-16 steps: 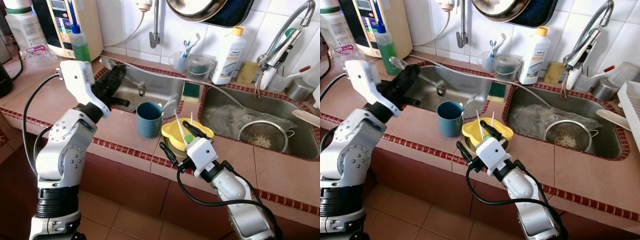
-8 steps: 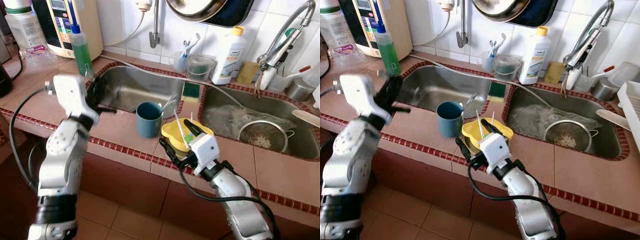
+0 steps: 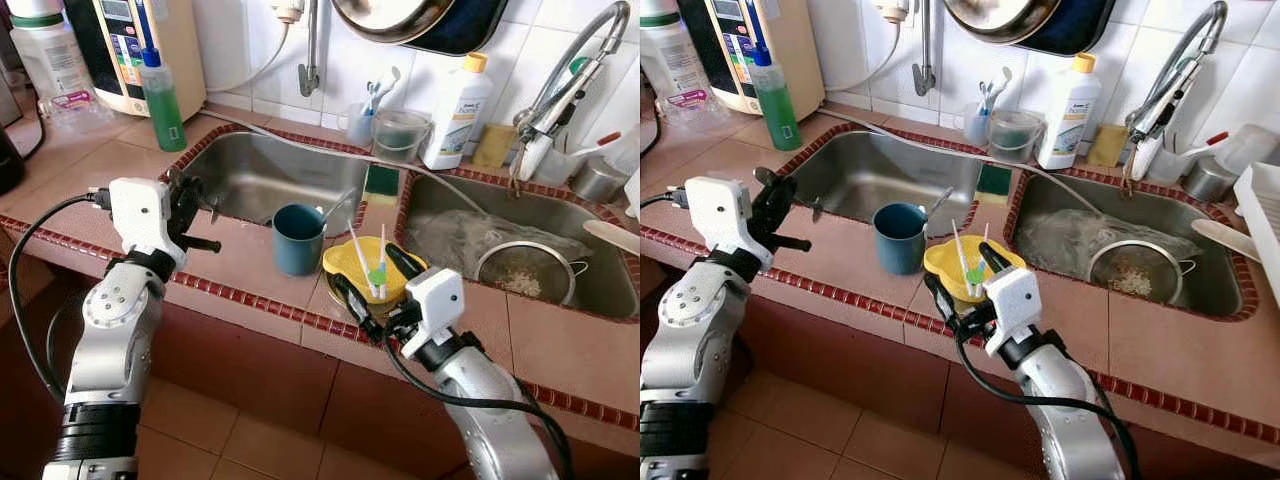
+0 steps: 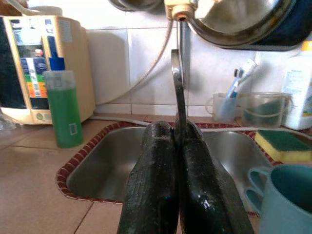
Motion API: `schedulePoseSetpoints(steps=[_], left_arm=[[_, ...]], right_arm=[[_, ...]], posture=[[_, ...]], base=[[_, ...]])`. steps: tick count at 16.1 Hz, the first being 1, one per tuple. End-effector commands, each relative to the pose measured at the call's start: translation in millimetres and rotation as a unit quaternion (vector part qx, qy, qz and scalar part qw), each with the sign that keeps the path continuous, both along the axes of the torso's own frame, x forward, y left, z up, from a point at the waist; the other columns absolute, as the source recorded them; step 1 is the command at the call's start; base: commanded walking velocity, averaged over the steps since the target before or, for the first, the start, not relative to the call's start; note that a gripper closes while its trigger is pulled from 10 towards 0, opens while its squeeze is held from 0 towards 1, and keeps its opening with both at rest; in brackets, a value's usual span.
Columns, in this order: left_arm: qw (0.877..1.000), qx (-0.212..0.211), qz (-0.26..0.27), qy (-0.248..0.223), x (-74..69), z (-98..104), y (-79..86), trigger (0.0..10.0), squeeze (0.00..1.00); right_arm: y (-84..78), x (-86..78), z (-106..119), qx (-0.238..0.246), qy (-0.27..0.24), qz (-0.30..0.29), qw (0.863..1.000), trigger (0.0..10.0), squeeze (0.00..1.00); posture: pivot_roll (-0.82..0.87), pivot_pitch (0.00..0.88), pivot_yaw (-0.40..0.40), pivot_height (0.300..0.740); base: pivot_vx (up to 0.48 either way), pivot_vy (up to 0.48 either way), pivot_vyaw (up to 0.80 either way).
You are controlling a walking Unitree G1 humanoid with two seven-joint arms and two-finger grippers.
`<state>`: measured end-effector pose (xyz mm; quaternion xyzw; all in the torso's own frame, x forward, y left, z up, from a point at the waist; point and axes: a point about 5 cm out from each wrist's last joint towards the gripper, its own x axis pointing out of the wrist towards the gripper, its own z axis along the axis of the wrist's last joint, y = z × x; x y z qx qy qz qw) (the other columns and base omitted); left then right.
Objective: Kitchen organization
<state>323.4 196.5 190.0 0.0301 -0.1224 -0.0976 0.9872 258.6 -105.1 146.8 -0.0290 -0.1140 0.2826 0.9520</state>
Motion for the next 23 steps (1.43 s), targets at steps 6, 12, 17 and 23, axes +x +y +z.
schedulePoseSetpoints(steps=[6, 12, 17, 23], left_arm=[[1.000, 0.011, -0.020, -0.017, 6.4, 4, -4.4, 10.0, 0.00], [0.999, 0.010, -0.024, -0.023, 8.5, 4, -5.2, 10.0, 0.00], [0.999, 0.009, -0.025, -0.026, 9.2, 5, -5.7, 10.0, 0.00], [0.999, 0.009, -0.026, -0.022, 10.1, 4, -6.7, 10.0, 0.00]], right_arm=[[-3.8, -2.7, 32, 0.018, -0.038, -0.007, 0.999, 10.0, 0.00], [-3.6, -2.2, 36, 0.011, -0.037, -0.005, 0.999, 10.0, 0.00], [-3.5, -1.4, 36, 0.008, -0.036, -0.005, 0.999, 10.0, 0.00], [-3.6, -1.6, 35, 0.004, -0.035, -0.004, 0.999, 10.0, 0.00]], posture=[[-0.11, 0.000, -0.028, 0.740], [-0.11, 0.000, -0.031, 0.740], [-0.11, 0.000, -0.032, 0.740], [-0.11, 0.000, -0.031, 0.740]], base=[[0.138, 0.000, 0.00], [0.282, 0.000, 0.00], [0.285, 0.000, 0.00], [0.232, 0.000, 0.00]])
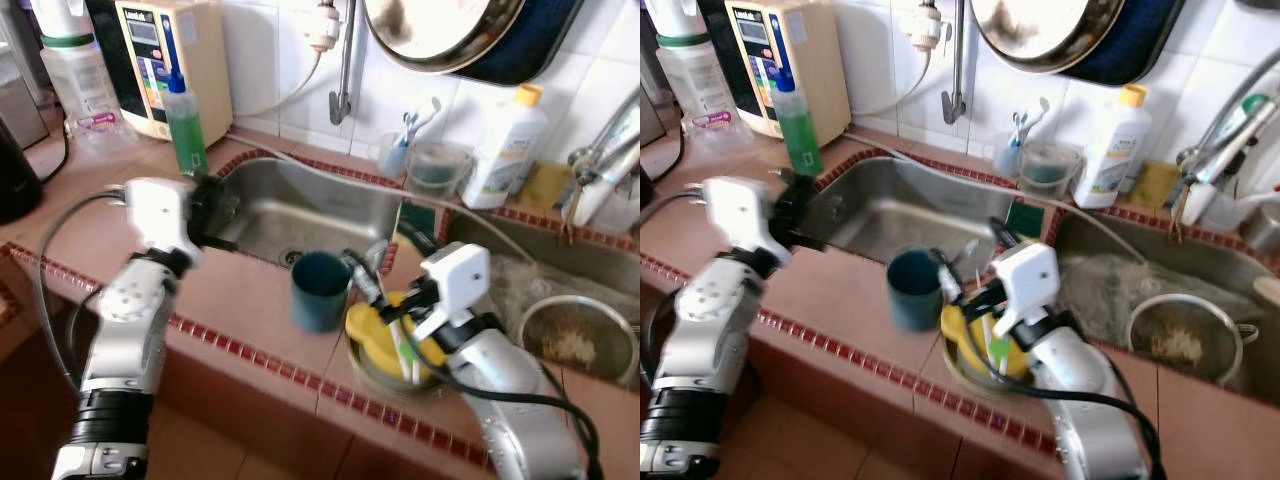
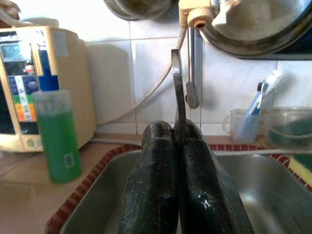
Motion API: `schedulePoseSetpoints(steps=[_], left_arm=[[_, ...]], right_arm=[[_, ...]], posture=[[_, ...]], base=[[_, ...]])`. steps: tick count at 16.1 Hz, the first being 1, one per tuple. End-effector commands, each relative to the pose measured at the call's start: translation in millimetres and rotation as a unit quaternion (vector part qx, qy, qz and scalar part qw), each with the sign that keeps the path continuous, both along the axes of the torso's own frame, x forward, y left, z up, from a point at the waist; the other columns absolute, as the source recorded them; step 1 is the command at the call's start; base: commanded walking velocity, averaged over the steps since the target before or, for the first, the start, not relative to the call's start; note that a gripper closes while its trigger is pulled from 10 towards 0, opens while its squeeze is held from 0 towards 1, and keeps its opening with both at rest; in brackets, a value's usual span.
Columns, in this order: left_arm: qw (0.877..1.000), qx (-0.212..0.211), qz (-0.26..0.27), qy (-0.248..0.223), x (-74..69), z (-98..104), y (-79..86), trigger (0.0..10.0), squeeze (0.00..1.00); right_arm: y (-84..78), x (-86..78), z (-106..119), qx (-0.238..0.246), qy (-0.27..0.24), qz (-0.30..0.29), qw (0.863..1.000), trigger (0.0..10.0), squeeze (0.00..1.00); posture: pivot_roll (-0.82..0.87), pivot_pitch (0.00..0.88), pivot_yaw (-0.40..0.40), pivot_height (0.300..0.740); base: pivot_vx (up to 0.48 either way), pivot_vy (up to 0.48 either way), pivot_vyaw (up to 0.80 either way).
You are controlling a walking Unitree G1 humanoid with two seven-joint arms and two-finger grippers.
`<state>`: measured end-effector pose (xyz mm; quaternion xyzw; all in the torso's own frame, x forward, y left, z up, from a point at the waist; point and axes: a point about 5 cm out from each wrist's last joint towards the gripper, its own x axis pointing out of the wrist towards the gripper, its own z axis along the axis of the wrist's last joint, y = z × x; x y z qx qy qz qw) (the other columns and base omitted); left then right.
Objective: Kitchen organization
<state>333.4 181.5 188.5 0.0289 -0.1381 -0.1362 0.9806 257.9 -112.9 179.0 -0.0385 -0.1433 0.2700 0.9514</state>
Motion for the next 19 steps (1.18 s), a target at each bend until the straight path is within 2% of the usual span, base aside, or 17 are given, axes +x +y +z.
schedulePoseSetpoints(steps=[1, 7, 12, 16, 19], left_arm=[[1.000, -0.007, 0.010, -0.015, -0.5, 7, 7.7, 10.0, 0.00], [0.999, -0.017, 0.007, -0.028, -1.0, 12, 9.2, 10.0, 0.00], [1.000, -0.012, -0.001, -0.027, 5.6, 14, 4.7, 10.0, 0.00], [1.000, -0.012, -0.012, -0.023, 10.1, 12, -1.6, 10.0, 0.00], [0.999, 0.010, -0.029, -0.019, 16.6, 10, -10.8, 10.0, 0.00]], right_arm=[[4.8, -0.6, 3, 0.004, -0.005, 0.008, 1.000, 10.0, 0.00], [5.3, -0.1, 4, 0.007, -0.005, 0.010, 1.000, 10.0, 0.00], [-3.9, -0.4, 8, 0.052, 0.013, -0.012, 0.998, 10.0, 0.00], [-14.2, -15.2, -1, 0.072, 0.048, -0.003, 0.996, 10.0, 0.00], [-20.8, -29.6, -15, 0.086, 0.108, 0.012, 0.990, 10.0, 0.00]], posture=[[-0.11, 0.000, -0.031, 0.740], [-0.11, 0.000, -0.031, 0.740], [-0.14, 0.000, -0.022, 0.740], [-0.17, 0.007, -0.004, 0.740], [-0.19, 0.013, 0.010, 0.740]], base=[[0.000, 0.000, 0.00], [0.000, 0.000, 0.00], [0.000, 0.000, 0.00], [0.000, 0.000, 0.00], [0.000, 0.000, 0.00]])
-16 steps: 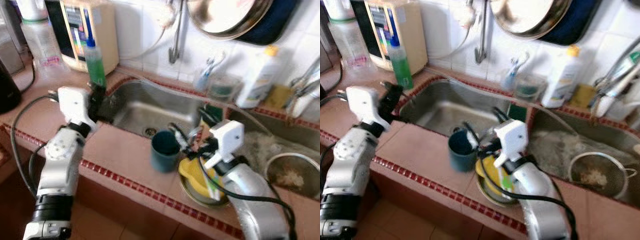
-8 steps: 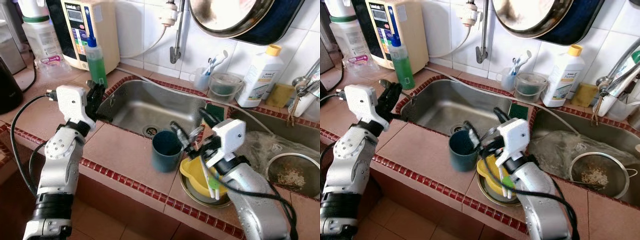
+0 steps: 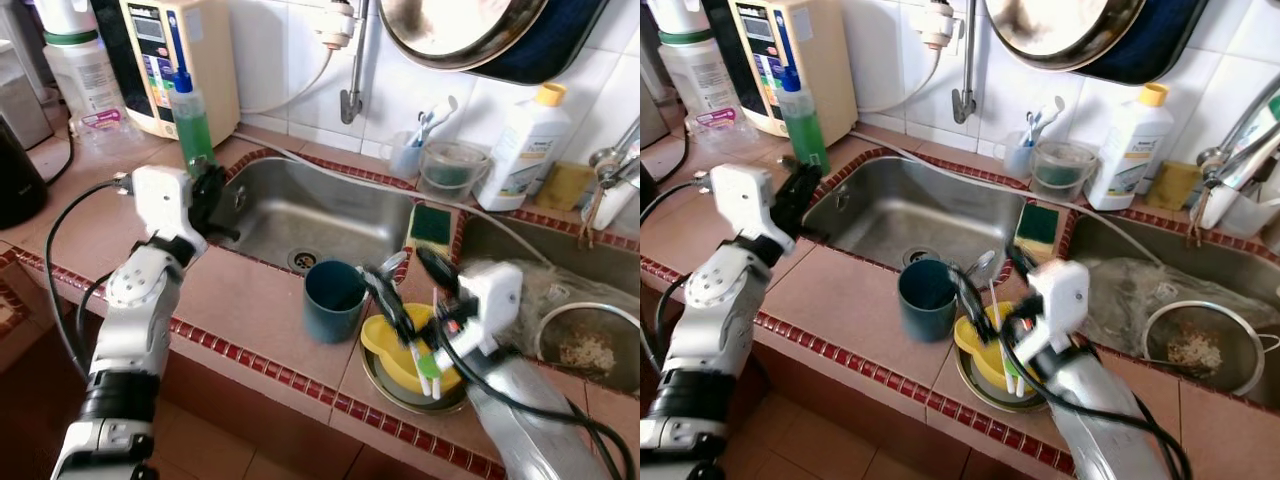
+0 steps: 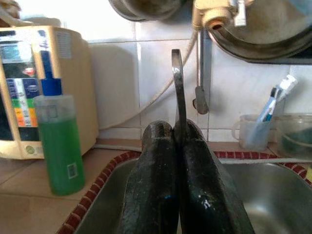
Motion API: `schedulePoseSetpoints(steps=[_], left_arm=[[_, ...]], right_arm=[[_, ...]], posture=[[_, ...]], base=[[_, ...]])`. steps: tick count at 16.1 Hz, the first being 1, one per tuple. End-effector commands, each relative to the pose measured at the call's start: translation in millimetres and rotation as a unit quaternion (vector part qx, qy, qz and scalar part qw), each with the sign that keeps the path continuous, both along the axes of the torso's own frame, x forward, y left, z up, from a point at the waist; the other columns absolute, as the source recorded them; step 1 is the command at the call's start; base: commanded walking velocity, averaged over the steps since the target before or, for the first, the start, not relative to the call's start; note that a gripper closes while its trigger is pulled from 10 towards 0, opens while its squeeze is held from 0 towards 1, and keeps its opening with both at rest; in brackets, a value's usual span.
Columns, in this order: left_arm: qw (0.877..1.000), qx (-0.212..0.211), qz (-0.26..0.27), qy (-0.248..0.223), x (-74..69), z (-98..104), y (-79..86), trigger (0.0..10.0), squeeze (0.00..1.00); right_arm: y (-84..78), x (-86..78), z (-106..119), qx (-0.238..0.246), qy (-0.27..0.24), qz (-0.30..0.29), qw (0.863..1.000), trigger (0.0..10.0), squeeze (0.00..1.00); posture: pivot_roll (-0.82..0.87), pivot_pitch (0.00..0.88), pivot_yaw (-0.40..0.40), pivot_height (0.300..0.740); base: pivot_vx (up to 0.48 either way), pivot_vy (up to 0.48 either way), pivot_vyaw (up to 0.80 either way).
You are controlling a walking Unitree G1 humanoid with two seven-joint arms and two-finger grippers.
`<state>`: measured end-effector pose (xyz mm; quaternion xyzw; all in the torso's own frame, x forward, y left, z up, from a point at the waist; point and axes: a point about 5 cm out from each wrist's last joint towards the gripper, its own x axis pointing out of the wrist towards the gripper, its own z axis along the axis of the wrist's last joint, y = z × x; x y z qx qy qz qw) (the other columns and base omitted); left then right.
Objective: Kitchen organization
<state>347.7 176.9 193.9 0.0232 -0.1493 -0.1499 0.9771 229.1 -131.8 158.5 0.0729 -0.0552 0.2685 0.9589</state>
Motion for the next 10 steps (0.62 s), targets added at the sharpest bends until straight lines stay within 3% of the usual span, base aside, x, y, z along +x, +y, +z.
schedulePoseSetpoints(steps=[1, 3, 7, 10], left_arm=[[1.000, 0.019, -0.015, -0.007, 3.9, 4, -8.0, 10.0, 0.00], [0.999, 0.038, -0.018, 0.000, 8.7, 0, -14.0, 10.0, 0.00], [0.999, 0.037, -0.023, 0.005, 11.8, -5, -21.4, 10.0, 0.00], [0.999, 0.045, -0.027, 0.004, 16.8, -7, -23.7, 10.0, 0.00]], right_arm=[[-3.3, -2.5, 5, 0.004, 0.001, 0.002, 1.000, 10.0, 0.00], [-7.1, -6.5, 5, 0.012, 0.020, 0.001, 1.000, 10.0, 0.00], [-11.0, -8.9, 10, 0.030, 0.034, 0.008, 0.999, 10.0, 0.00], [-20.7, -9.1, 16, 0.065, 0.064, 0.003, 0.996, 10.0, 0.00]], posture=[[-0.19, 0.013, 0.011, 0.740], [-0.20, 0.014, 0.020, 0.740], [-0.22, 0.011, 0.026, 0.740], [-0.23, 0.009, 0.030, 0.740]], base=[[0.000, 0.000, 0.00], [0.000, 0.000, 0.00], [0.000, 0.000, 0.00], [0.000, 0.000, 0.00]])
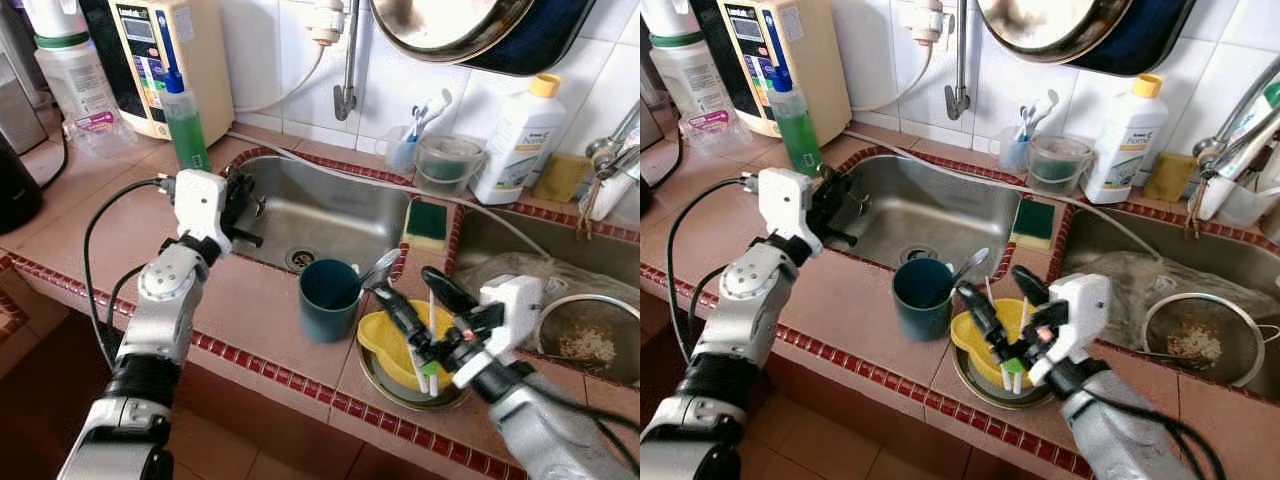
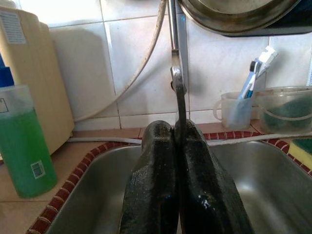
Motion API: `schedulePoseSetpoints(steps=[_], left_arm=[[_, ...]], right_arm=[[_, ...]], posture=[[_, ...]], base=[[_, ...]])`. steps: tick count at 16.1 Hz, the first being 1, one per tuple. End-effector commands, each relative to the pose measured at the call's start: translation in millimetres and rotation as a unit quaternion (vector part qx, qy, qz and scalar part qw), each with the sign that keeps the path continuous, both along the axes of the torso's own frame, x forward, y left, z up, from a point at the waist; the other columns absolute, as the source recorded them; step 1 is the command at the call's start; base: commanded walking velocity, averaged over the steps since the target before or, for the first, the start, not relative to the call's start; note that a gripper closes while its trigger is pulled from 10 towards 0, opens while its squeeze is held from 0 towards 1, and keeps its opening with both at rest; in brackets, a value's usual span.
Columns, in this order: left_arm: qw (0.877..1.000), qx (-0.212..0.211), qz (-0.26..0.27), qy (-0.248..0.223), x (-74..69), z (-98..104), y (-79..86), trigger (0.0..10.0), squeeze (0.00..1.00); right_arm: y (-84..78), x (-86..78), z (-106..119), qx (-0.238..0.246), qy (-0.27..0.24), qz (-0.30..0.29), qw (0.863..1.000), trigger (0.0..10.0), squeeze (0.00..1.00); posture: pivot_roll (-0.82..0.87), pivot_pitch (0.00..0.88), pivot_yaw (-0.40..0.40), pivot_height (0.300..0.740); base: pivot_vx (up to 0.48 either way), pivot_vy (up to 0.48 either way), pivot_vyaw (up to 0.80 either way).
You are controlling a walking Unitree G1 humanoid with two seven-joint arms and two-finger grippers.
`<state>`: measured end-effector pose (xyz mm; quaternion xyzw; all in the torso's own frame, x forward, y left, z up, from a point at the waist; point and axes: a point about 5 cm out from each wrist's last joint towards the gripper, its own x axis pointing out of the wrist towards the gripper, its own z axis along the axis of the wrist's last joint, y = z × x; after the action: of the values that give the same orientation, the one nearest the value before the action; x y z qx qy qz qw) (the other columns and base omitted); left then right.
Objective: Kitchen organization
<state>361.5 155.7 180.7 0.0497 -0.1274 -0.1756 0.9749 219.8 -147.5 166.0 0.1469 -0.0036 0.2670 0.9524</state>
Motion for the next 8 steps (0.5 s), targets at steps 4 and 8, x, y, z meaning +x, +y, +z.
schedulePoseSetpoints(steps=[4, 8], left_arm=[[1.000, 0.019, -0.011, -0.010, 3.8, 2, -3.3, 10.0, 0.00], [0.999, 0.033, -0.024, -0.009, 5.5, -3, -9.2, 10.0, 0.00]], right_arm=[[-19.8, 4.3, 14, 0.041, 0.020, -0.019, 0.999, 10.0, 0.00], [-28.3, 6.0, 16, 0.052, 0.042, -0.020, 0.998, 10.0, 0.00]], posture=[[-0.24, 0.012, 0.032, 0.740], [-0.25, 0.011, 0.026, 0.740]], base=[[0.000, 0.000, 0.00], [0.000, 0.000, 0.00]])
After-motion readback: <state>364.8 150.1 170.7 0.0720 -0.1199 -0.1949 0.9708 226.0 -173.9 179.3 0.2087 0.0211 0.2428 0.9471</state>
